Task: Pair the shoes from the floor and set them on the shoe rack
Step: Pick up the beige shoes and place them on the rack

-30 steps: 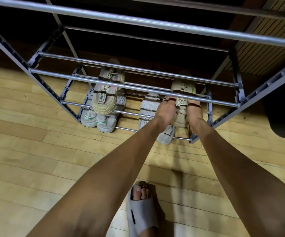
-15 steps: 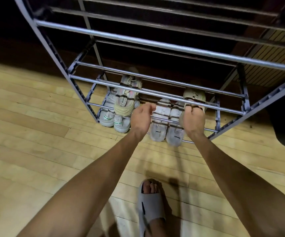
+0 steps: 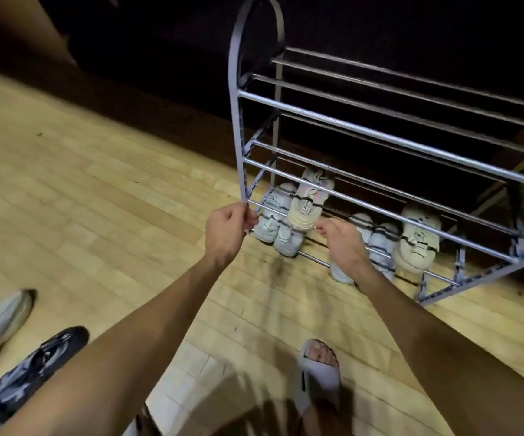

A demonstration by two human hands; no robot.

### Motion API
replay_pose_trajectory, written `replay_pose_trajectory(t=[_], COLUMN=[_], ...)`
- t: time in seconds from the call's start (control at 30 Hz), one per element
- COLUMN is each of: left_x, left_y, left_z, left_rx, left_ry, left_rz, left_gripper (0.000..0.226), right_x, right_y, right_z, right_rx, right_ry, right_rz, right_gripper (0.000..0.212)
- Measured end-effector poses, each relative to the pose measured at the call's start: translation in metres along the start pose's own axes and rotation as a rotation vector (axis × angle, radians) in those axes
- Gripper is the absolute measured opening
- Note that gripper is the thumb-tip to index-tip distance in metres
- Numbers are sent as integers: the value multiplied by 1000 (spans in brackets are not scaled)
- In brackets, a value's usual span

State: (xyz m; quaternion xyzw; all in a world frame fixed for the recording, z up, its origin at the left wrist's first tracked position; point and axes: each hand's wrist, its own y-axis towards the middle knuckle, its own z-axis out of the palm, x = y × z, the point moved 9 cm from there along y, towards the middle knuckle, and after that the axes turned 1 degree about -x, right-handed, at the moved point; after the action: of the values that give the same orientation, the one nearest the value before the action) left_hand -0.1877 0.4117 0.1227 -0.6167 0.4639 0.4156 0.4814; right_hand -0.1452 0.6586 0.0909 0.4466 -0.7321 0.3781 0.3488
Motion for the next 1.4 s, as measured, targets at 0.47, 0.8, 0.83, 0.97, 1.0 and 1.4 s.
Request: replay_pose_trajectory(t=[0.47, 0.8, 0.83, 0.97, 1.0, 1.4], left_x=[-36, -72, -72, -68, -67, -8], left_y=[-102, -210, -222, -265, -274, -306], left_z=[-275, -445, -459, -499, -506, -561], left_rx=[-345, -457, -486, -580, -604, -756], left_ry=[-110, -161, -193, -268, -275, -256], left_rz=[-31, 30, 38, 45, 42, -69], left_gripper=[39, 34, 34, 32, 32, 32], right_x=[194, 309, 314, 328, 330, 314], right_y=[-120, -242, -255, -304, -314, -347], right_z=[183, 237, 243, 268, 274, 353], right_rx=[315, 438, 452, 547, 572, 685], right_ry=[147, 120, 117, 88, 77, 13], right_rz=[-159, -347, -354, -386, -394, -369], right_gripper=[27, 26, 25, 23, 24, 39])
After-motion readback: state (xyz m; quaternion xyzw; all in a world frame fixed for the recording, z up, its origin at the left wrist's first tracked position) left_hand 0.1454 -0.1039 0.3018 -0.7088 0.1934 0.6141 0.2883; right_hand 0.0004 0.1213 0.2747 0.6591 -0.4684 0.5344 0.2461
